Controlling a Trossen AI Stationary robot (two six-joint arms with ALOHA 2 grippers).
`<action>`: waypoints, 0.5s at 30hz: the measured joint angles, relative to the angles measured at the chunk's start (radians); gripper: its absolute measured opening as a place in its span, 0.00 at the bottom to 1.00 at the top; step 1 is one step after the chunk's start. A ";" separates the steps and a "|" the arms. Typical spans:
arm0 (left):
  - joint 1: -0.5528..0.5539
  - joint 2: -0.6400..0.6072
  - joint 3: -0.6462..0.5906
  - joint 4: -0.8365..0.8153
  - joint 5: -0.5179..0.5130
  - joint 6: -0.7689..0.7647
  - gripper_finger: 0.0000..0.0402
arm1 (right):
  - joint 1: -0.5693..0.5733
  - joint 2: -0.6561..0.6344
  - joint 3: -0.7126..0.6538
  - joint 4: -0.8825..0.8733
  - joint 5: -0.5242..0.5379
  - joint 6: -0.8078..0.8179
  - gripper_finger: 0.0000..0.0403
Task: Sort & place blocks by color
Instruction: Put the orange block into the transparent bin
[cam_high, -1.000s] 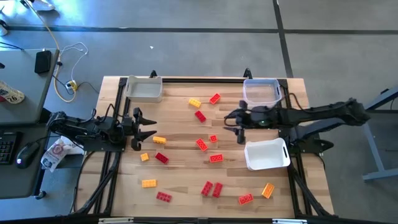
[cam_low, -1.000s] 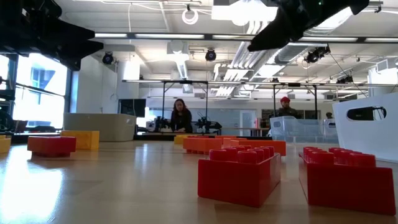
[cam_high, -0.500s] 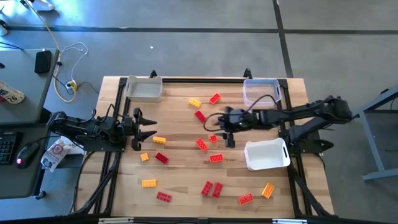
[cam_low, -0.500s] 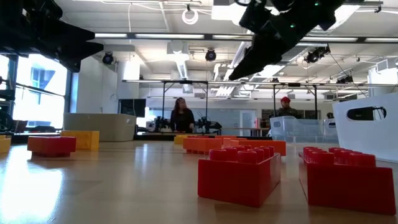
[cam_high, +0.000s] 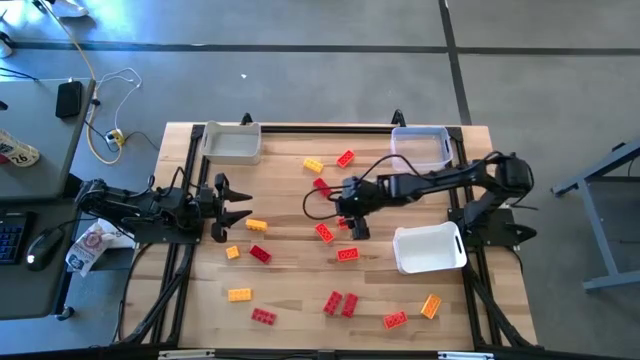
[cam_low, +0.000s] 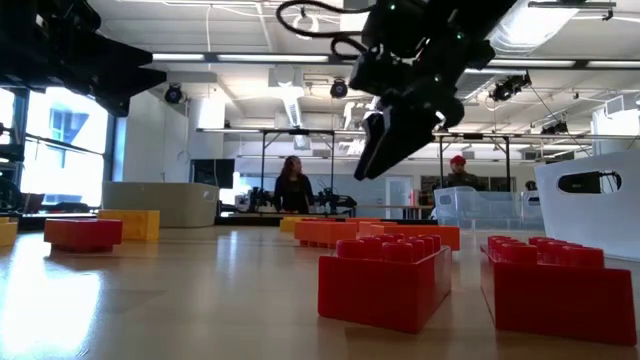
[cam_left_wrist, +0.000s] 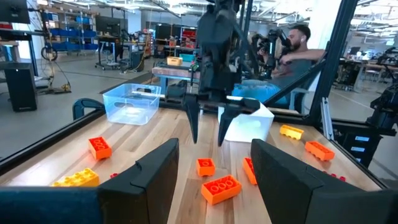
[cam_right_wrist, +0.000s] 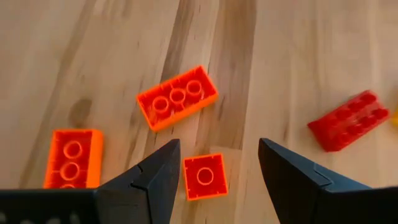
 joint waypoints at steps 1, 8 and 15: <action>0.000 0.000 0.000 0.000 0.000 0.000 0.47 | 0.000 0.011 0.001 0.002 0.000 -0.001 0.51; 0.000 0.000 0.000 -0.004 -0.002 0.002 0.47 | 0.000 0.070 0.007 -0.014 0.000 -0.001 0.51; 0.000 0.000 0.000 -0.004 -0.004 0.002 0.47 | 0.000 0.110 0.007 -0.015 0.000 0.002 0.51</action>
